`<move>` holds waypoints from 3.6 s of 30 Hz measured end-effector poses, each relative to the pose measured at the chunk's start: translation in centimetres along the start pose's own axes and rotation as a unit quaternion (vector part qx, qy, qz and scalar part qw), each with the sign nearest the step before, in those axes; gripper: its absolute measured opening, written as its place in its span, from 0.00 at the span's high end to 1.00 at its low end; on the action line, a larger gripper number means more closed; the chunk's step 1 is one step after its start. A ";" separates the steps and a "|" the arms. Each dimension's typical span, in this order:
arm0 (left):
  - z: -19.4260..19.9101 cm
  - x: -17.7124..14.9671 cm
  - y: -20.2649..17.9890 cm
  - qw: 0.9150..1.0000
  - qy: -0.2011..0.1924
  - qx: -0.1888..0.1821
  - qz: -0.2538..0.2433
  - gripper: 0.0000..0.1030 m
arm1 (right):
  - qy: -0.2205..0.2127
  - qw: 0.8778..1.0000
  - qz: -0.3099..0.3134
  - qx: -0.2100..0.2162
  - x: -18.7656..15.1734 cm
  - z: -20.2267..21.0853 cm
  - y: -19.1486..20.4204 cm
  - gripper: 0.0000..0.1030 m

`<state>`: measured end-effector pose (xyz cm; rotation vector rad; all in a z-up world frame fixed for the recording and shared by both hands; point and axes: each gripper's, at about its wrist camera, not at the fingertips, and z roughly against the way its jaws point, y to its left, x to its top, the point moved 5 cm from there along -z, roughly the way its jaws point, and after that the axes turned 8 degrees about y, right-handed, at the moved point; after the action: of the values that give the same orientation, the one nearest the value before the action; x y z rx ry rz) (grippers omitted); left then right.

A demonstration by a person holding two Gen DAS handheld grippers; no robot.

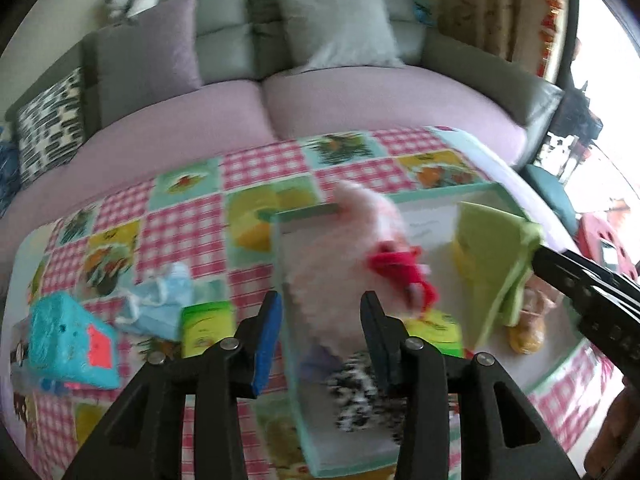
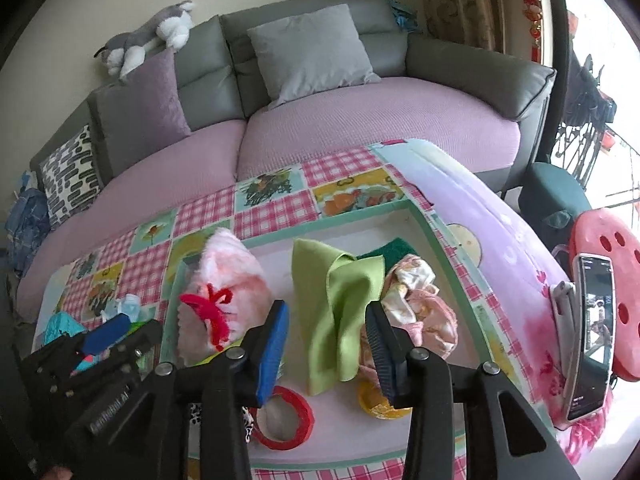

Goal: Organize soft objects
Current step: 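Open the right gripper to drop the green cloth while the left gripper releases the red hair tie, then move both grippers back toward the items left on the tablecloth, then grasp the green tissue packet with the right gripper and lift it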

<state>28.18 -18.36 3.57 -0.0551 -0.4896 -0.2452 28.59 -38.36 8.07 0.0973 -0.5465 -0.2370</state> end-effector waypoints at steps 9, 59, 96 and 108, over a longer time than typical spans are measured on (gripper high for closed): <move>-3.1 -1.2 5.3 0.992 0.064 0.068 0.082 0.45 | 0.025 1.000 0.014 -0.008 -0.3 -1.5 1.2 0.41; -1.7 -8.8 17.2 0.970 0.089 0.074 0.215 0.09 | 0.022 0.982 0.158 0.097 -3.0 -3.2 17.3 0.00; -1.3 -11.3 23.2 0.953 0.110 0.138 0.247 0.09 | 0.106 0.967 0.225 0.053 -7.7 -12.1 24.0 0.49; -0.4 -10.6 22.2 0.957 0.092 0.133 0.241 0.09 | 0.101 0.970 0.211 0.072 -7.1 -11.1 23.5 0.50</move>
<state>24.84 5.47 -1.68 0.1098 -0.3065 0.2934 33.16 -13.55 -1.35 0.1415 -0.3696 0.2274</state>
